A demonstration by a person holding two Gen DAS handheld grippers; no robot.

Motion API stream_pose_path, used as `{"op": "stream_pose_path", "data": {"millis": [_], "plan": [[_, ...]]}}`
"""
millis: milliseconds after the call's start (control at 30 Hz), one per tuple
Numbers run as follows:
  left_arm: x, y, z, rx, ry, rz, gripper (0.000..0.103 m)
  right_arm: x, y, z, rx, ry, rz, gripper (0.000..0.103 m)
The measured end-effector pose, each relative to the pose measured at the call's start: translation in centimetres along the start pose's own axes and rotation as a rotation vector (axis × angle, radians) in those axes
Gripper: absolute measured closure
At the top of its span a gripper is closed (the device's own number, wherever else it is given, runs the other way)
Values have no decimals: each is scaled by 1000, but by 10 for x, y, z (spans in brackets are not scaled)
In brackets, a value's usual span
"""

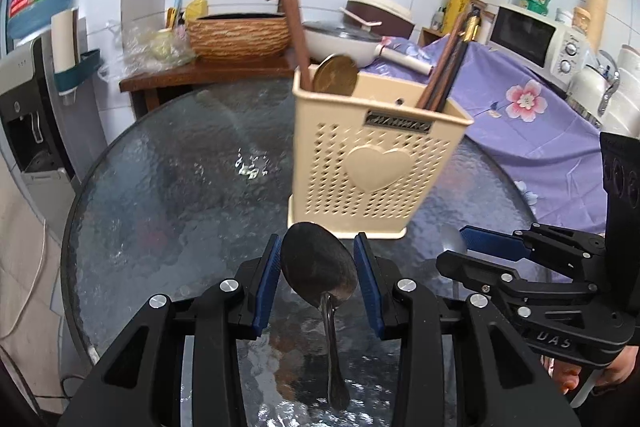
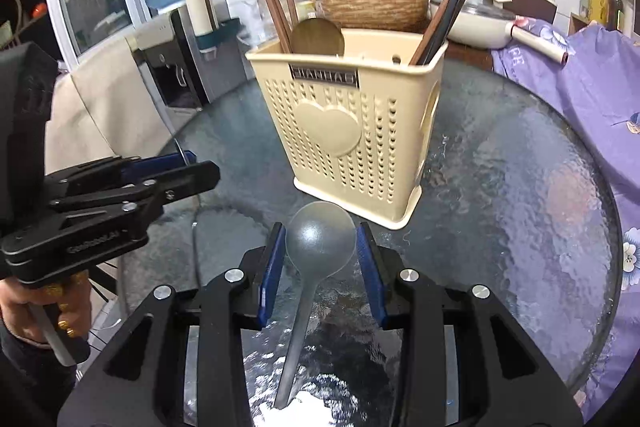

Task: Organize utensils
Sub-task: 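Lift the metal spoon with the left tool while the right tool grasps the clear plastic spoon, then carry the metal spoon in the left tool and the plastic spoon in the right tool above the holder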

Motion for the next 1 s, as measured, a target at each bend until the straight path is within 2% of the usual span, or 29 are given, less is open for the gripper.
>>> {"op": "stream_pose_path", "data": {"millis": [500,1000], "plan": [[-18,17,-25,-60,-8,33,67,11,8,-34,-78,3,-42,66],[-25,45,-49,-109,-35,51,67,20,32,-66,-124,6,-83,66]]}}
Point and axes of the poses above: each gripper's, at about its wrist camera, not at the fingertips, and z roughly the way its jaws point, x to its left, y to its top, the point moved 10 cm from there along z, roughly the way its jaws point, and after that the axes turned 2 degrees about -y, right-handed, at the moved point
